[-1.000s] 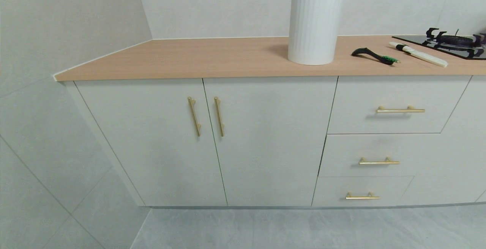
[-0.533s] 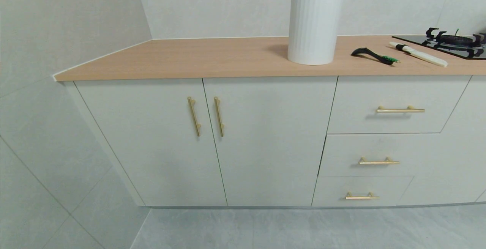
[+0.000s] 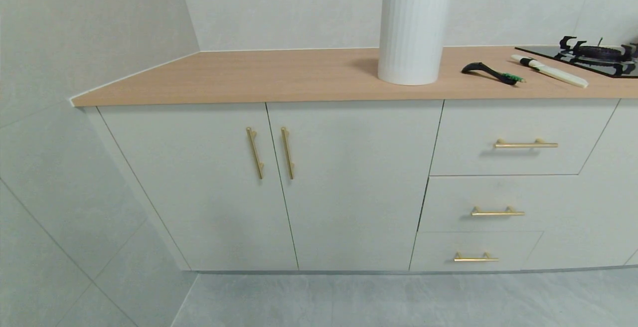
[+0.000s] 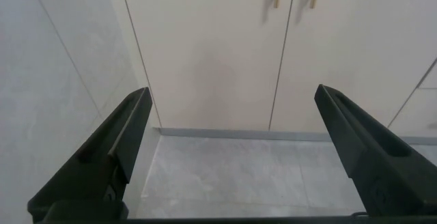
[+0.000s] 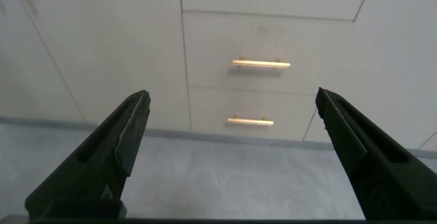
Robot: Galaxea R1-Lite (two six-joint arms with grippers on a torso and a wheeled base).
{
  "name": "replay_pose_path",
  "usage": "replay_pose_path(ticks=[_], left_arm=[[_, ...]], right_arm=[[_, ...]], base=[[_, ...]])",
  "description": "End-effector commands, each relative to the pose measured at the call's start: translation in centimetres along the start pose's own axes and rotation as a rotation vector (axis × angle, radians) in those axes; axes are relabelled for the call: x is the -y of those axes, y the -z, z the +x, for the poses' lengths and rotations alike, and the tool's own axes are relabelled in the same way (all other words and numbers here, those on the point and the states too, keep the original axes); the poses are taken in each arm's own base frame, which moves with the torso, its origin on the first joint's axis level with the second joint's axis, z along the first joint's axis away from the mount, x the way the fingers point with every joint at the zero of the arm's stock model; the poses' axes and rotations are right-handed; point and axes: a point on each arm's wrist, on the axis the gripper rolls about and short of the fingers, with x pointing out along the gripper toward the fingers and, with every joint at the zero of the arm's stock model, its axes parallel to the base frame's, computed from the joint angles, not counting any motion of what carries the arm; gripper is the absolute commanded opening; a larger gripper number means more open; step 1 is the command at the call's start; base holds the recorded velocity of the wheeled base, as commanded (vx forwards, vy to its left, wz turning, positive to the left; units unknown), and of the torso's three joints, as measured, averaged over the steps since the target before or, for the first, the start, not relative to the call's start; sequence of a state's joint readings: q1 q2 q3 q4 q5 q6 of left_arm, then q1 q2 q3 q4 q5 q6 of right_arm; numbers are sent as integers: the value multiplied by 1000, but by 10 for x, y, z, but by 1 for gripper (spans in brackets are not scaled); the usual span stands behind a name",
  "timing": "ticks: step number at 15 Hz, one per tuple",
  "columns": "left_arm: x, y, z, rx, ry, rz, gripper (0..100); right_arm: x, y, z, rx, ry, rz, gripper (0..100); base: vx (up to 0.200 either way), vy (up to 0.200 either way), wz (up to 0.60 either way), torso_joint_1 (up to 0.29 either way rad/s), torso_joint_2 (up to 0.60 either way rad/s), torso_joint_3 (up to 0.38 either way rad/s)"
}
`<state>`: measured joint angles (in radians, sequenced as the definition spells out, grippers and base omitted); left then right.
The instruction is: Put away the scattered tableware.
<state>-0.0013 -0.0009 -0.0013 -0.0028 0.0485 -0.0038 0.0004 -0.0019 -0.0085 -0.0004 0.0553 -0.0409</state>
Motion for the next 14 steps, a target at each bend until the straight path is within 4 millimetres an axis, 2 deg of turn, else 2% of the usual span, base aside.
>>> replay_pose_path(ticks=[1, 11, 14], left_arm=[[0, 0, 0, -2, -2, -8, 100], [0, 0, 0, -2, 0, -4, 100], [0, 0, 0, 0, 0, -2, 100]], right_arm=[[0, 2, 1, -15, -3, 19, 100], [0, 2, 1, -14, 9, 23, 100], [0, 2, 1, -14, 11, 23, 100]], base=[[0, 0, 0, 0, 0, 0], [0, 0, 0, 0, 0, 0], [0, -200, 0, 2, 2, 1]])
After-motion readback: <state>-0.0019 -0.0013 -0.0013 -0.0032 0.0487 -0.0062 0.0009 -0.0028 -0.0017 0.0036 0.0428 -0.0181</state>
